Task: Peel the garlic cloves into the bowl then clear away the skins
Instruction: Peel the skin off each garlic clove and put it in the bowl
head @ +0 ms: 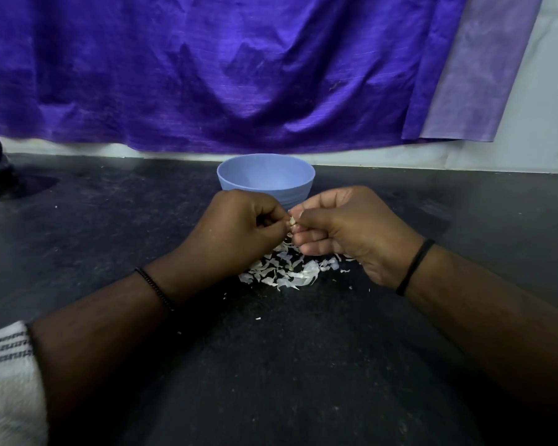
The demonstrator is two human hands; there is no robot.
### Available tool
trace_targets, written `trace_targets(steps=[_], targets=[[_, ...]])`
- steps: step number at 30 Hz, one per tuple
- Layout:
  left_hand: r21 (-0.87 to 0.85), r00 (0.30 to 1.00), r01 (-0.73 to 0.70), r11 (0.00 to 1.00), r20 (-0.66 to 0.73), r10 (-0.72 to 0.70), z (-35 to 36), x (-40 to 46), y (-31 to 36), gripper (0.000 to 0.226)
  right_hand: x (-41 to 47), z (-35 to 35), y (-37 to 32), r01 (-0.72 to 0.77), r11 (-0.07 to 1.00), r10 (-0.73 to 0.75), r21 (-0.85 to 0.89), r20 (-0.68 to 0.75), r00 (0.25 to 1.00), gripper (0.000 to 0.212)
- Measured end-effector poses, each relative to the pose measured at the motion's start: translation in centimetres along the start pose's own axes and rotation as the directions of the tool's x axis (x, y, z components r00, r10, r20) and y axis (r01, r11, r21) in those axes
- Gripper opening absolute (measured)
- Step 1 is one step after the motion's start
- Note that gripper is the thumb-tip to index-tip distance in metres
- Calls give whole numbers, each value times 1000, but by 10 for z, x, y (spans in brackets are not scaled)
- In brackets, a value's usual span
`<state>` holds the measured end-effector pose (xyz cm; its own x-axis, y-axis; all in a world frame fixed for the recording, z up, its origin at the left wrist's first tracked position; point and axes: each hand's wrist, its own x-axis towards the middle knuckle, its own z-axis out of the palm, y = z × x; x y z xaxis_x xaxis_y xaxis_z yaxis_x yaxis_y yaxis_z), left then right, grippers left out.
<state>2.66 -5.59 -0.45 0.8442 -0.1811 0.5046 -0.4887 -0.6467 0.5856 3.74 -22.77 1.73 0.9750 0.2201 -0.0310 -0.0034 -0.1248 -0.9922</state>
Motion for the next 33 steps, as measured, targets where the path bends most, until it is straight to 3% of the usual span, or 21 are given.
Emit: trace_targets(steps=[9,16,20,24,26,33], targets=[[119,985,-166,979,-23,170,-1,1,1,9,2,-3,0,-109,982,99,152,69,993,11],[200,966,-247,948,-29,257,-4,2,2,11,1,-2,-3,-39,997,35,71,47,998,4],[144,976,-202,969,-56,212,-5,1,5,12,1,-1,-4,51,999,-51,-5,45,998,3],[-34,997,-24,999,-72,22,-4,0,8,12,1,-5,-5,154,983,-147,-95,73,986,5],[-144,997,61,988,-45,-68,-3,0,8,12,1,-7,-5,186,973,-175,-136,89,981,7],[-318,981,173,932,-23,-190,-1,2,2,15,5,-8,1,207,971,-193,-121,115,974,11]])
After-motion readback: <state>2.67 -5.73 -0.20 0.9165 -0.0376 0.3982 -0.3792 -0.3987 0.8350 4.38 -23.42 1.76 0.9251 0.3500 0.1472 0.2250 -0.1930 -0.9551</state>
